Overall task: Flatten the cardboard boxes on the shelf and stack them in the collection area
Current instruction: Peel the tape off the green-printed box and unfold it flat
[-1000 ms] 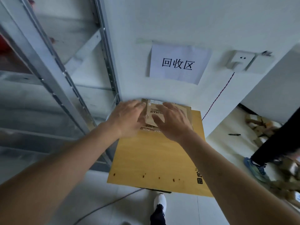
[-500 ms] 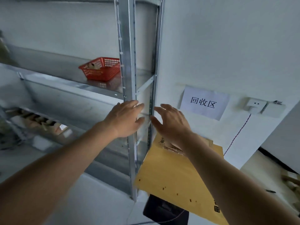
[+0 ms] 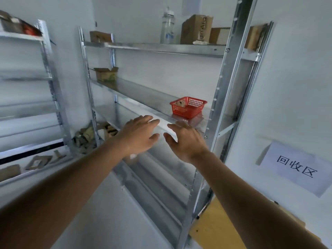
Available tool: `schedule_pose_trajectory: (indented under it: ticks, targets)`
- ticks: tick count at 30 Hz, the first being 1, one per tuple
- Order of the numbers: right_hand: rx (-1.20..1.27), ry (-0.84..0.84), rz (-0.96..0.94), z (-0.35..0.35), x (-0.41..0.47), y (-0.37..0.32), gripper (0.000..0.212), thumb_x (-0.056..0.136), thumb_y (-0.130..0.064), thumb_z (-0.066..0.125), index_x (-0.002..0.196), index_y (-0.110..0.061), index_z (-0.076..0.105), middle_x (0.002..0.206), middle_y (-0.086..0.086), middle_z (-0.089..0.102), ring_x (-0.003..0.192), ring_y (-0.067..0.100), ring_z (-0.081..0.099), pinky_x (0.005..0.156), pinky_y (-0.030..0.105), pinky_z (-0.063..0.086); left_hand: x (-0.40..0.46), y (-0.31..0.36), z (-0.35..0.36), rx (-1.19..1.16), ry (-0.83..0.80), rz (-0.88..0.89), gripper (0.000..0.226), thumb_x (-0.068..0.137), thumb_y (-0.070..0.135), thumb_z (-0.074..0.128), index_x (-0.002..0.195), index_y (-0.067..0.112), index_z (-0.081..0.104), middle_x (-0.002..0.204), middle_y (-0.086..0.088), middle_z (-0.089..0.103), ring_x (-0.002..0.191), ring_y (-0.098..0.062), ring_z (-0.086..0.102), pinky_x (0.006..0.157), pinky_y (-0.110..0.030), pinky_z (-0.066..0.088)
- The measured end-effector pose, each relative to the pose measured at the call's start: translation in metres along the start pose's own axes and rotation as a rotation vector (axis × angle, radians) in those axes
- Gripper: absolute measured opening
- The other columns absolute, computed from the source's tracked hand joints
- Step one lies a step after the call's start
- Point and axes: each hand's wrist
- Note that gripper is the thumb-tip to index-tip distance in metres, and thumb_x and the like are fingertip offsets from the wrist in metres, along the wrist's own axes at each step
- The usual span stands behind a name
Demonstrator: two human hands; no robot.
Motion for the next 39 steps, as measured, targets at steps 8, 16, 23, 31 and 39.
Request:
schedule_pose_trajectory:
  ticks: [8,16,23,31,39]
  targets:
    - [0.037,0.014,-0.102,0.046,0.112,-0.101,0.052,0.104,-0.052,0.044,0.146,-0.024,0.056,0.151,0.006,0.052,0.136,0.029,0.052,0.113,0.043,0.04,0.009,-0.15,-0.026,0.032,0.003,-0.062,0.063,0.106,0.045,0.044,0.163,0.022,0.028,0.167,-0.004,0.029,0.152,-0.025,0.031,0.121,-0.051,0.032]
    - [0.076,0.009,-0.09,0.114,0.253,-0.186,0.056,0.104,-0.057,0.042,0.149,-0.026,0.053,0.157,0.005,0.046,0.142,0.026,0.046,0.118,0.042,0.037,0.069,-0.329,-0.033,0.079,-0.01,-0.048,0.063,0.105,0.047,0.044,0.162,0.023,0.03,0.166,-0.003,0.031,0.15,-0.025,0.033,0.12,-0.051,0.033]
    - [0.077,-0.016,-0.102,0.174,0.397,-0.216,0.058,0.104,-0.059,0.039,0.15,-0.027,0.05,0.157,0.004,0.046,0.142,0.025,0.046,0.115,0.044,0.039,0.159,-0.461,-0.016,0.096,0.0,-0.061,0.063,0.106,0.049,0.043,0.162,0.023,0.031,0.168,-0.005,0.028,0.152,-0.024,0.03,0.122,-0.05,0.029]
    - [0.093,-0.044,-0.167,0.261,0.599,-0.217,0.057,0.103,-0.058,0.04,0.148,-0.026,0.052,0.146,0.006,0.054,0.131,0.027,0.054,0.108,0.049,0.046,0.3,-0.609,0.038,0.132,0.019,-0.116,0.063,0.105,0.051,0.043,0.161,0.024,0.032,0.166,-0.003,0.032,0.151,-0.023,0.033,0.122,-0.047,0.028]
    - [0.071,-0.1,-0.192,0.34,0.782,-0.234,0.058,0.104,-0.062,0.034,0.149,-0.029,0.048,0.156,0.001,0.047,0.14,0.026,0.049,0.114,0.05,0.043,0.417,-0.746,0.078,0.099,-0.014,-0.181,0.062,0.106,0.052,0.043,0.161,0.026,0.032,0.168,-0.002,0.029,0.154,-0.022,0.028,0.124,-0.049,0.027]
Point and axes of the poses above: each hand's wrist, its own x-axis towards the middle knuckle, its own z-axis out of the palm, y = z × x
